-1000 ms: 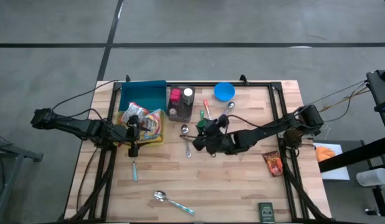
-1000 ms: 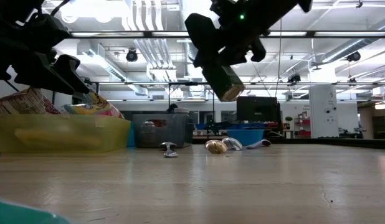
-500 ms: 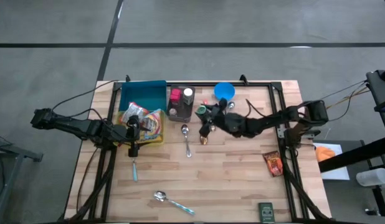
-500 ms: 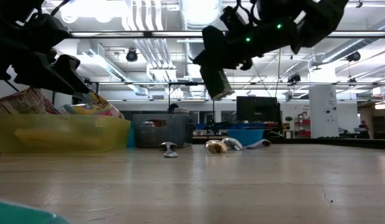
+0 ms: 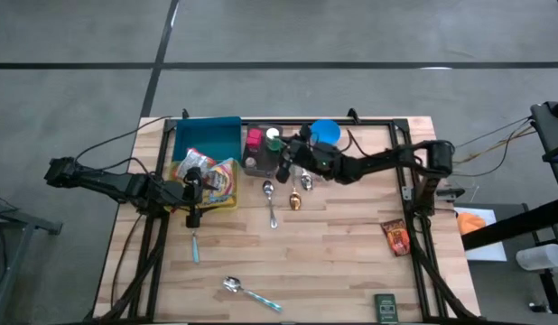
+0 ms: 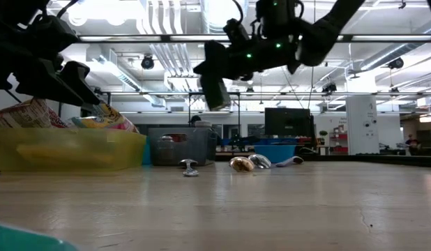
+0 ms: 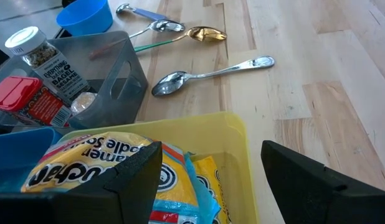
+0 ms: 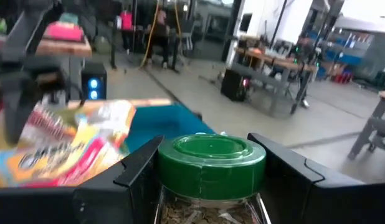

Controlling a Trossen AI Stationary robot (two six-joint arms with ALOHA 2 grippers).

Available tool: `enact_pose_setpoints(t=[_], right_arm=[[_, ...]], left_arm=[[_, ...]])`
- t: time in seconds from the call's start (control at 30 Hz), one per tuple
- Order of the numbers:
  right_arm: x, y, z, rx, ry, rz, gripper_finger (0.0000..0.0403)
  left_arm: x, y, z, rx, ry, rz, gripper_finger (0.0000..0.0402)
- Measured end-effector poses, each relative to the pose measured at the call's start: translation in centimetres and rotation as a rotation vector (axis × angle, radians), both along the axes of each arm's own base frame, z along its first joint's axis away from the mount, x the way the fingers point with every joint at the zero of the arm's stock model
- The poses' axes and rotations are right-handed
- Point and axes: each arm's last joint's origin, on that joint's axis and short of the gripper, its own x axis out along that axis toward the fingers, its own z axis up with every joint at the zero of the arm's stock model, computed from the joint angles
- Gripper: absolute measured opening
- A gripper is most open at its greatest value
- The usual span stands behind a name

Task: Pick & Place Food Item
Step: Put the green seasoning bottle into the black bin

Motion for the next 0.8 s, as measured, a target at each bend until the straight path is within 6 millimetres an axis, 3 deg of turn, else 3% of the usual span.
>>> enact_pose_setpoints(t=[0.27, 0.8], right_arm=[[2.4, -2.0, -2.3, -0.028, -0.115, 0.058, 0.0214], [4.8, -3.0, -7.1, 0.06, -0.125, 0.053, 0.0214]], left_arm=[[0.0, 0.0, 0.0, 0.0, 0.0, 0.0, 0.0271], [0.0, 0.0, 0.0, 0.002, 0.004, 0.0, 0.0271]])
